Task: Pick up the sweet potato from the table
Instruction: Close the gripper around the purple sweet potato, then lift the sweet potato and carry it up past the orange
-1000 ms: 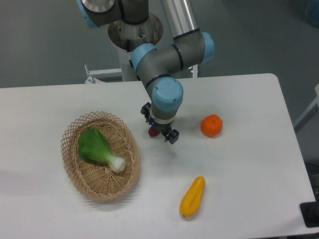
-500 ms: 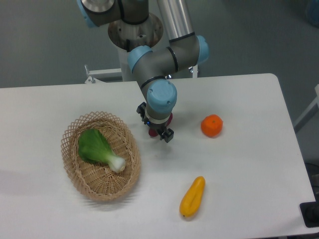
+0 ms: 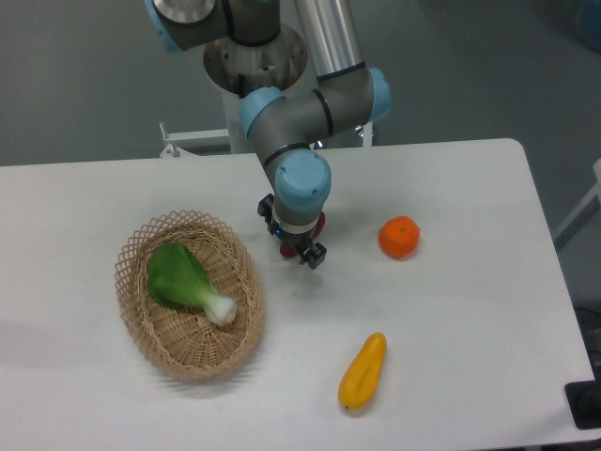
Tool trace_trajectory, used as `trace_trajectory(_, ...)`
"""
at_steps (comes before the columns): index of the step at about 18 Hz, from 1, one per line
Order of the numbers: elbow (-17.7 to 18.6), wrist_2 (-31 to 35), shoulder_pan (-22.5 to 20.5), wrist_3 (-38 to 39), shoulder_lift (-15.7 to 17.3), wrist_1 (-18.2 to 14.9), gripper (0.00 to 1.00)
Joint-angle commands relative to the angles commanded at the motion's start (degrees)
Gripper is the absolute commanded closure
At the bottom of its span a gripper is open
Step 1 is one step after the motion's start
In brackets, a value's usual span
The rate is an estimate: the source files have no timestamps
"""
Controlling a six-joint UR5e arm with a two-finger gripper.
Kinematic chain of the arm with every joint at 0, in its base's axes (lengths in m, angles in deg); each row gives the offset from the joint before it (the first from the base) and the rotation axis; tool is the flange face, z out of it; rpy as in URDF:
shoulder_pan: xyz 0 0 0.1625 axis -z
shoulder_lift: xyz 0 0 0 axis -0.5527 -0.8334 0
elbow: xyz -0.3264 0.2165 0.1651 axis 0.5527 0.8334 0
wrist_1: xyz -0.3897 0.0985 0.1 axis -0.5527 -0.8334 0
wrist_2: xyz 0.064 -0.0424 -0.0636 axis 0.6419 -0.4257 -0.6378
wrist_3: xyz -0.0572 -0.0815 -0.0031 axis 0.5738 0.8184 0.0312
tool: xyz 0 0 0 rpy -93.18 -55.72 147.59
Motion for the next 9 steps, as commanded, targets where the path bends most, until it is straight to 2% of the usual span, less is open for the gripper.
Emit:
trace_trajectory(2,-0.1,0.0,0.0,0.0,0.0,0.0,0.19)
trace_trajectory(4,-0.1,0.0,0.0,0.1,-0.2,0.0,0.35)
trace_trajectory(9,-0.3,0.0,0.0,0.4,-0.2,0.0,0.85)
